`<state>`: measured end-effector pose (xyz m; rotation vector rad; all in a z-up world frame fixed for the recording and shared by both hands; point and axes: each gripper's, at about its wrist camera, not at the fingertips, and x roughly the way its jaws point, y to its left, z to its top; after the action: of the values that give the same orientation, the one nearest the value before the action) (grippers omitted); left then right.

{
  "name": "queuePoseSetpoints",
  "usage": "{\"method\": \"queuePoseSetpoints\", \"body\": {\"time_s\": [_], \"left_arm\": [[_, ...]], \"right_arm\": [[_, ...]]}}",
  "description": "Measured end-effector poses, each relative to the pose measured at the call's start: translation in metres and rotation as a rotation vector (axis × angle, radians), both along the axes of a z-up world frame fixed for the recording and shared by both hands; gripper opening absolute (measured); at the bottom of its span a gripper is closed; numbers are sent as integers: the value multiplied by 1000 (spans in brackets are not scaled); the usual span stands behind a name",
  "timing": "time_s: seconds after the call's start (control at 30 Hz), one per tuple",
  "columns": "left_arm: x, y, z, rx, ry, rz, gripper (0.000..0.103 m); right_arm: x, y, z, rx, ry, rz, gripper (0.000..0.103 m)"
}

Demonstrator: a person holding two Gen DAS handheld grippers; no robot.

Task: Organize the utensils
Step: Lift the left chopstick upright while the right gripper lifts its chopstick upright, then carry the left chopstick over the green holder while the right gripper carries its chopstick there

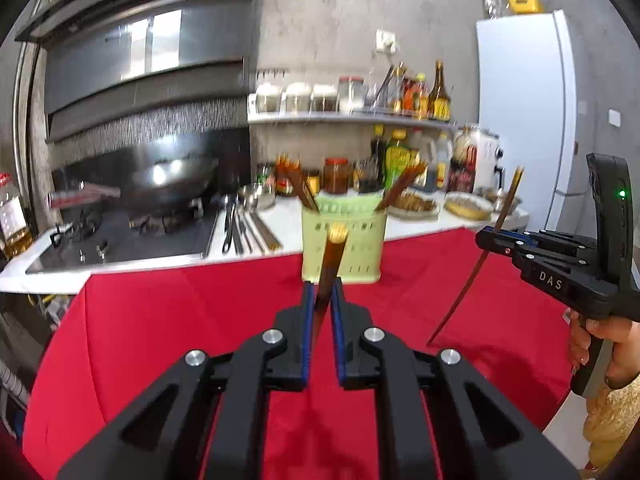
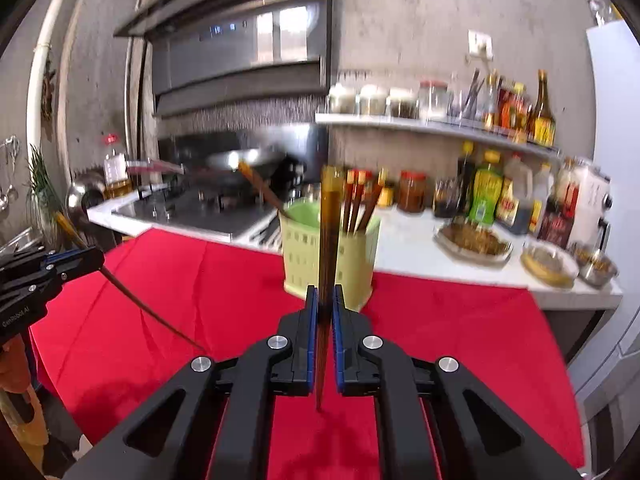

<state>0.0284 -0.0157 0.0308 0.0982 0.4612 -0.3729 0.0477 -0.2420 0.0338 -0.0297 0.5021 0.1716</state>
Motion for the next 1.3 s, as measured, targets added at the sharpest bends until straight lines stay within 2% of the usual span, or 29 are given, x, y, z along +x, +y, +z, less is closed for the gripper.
{"method": "queuePoseSetpoints", "body": {"time_s": [0.23, 0.37, 0.53, 0.77, 0.97, 1.17, 1.3], "left_arm": [[22, -6, -37, 29, 103, 15, 7], [36, -9, -60, 36, 167, 24, 7], [36, -5, -58, -7, 177, 20, 7], [31, -7, -28, -18, 128, -17, 7], [44, -17, 22, -11, 72, -58, 7], [96, -35, 82, -3, 97, -62, 7], [137, -57, 91, 39, 151, -54, 7]], "right_arm": [[12, 4, -35, 3, 67, -6, 7], [13, 6, -41, -2, 72, -11, 6], [13, 6, -43, -9, 73, -7, 6], [20, -8, -24, -1, 33, -23, 6], [45, -29, 24, -16, -56, -57, 6], [85, -52, 75, -8, -169, -87, 6], [113, -55, 91, 23, -203, -49, 6]]}}
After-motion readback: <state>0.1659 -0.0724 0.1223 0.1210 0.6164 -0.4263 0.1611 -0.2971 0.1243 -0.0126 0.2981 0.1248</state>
